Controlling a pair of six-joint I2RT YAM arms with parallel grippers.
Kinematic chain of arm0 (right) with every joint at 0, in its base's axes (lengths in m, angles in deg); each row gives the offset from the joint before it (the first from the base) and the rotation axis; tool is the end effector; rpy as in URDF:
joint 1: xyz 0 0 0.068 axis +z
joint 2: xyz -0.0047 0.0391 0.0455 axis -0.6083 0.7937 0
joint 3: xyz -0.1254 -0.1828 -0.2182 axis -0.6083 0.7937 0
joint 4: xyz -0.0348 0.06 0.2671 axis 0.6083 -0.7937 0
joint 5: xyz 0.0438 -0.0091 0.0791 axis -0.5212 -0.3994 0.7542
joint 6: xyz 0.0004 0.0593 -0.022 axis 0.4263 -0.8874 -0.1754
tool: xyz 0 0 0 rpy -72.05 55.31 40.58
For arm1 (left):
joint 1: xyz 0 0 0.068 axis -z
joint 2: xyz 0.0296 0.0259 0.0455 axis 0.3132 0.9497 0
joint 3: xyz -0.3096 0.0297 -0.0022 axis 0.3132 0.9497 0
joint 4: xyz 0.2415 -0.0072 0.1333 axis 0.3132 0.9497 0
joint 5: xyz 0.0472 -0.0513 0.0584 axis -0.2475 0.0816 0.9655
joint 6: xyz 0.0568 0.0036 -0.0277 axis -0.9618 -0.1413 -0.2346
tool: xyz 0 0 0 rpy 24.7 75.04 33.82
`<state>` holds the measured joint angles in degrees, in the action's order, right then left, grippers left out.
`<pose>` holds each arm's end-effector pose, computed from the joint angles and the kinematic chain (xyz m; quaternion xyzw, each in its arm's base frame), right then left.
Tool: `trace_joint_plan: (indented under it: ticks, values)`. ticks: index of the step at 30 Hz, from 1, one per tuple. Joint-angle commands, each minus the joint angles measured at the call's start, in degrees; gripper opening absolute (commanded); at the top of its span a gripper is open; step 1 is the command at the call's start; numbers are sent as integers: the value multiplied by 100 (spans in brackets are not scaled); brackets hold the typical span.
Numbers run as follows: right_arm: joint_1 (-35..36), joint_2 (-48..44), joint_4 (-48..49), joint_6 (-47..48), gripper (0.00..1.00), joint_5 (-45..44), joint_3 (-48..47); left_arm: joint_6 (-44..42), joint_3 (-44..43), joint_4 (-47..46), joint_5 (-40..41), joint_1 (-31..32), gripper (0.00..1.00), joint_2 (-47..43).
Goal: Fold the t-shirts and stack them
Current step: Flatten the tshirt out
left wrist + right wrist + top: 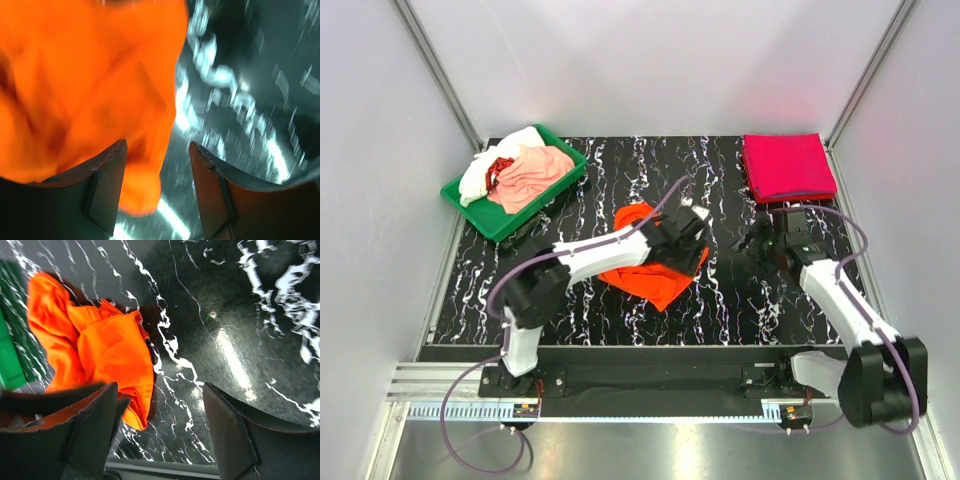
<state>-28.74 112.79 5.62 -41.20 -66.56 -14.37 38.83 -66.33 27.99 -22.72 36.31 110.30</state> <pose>0.2352 0.0429 0.2485 0.2940 0.8958 0.2125 0.2568 0.2627 -0.3646 0.2313 0.2309 0.9299 -0.1641 0.2346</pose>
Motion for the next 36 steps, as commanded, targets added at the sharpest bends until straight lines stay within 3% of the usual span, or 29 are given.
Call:
trace_joint_plan:
  ticks: [1, 9, 18, 19, 22, 24, 29, 32, 36]
  values:
    - [6, -718, -202, -217, 75, -548, 96, 96, -1114, -243, 446, -43, 57, 392]
    - [6, -1992, -923, -156, 76, -1269, -202, 79, -2048, -216, 499, -34, 58, 1490]
    - [6, -2258, -985, -112, 77, -1111, -387, -62, -2874, 3, 832, -42, 55, 2317]
    - [14, -2257, -976, -112, 77, -1033, -369, -88, -2979, 39, 877, -43, 38, 2353]
    - [6, -2249, -976, -147, 77, -944, -316, -150, -3007, 153, 991, -43, 9, 2283]
    - [6, -2266, -959, -156, 78, -944, -264, -159, -2929, 293, 983, -43, 0, 1907]
    - [6, -2091, -626, -200, 80, -804, -44, -168, -2358, 390, 773, -78, 0, 414]
    - [15, -1758, -266, -191, 81, -277, 44, -194, -1796, 548, 361, -183, 0, -964]
    - [23, -1230, 209, -156, 81, 145, 123, -71, -612, 750, 16, -498, 0, -2171]
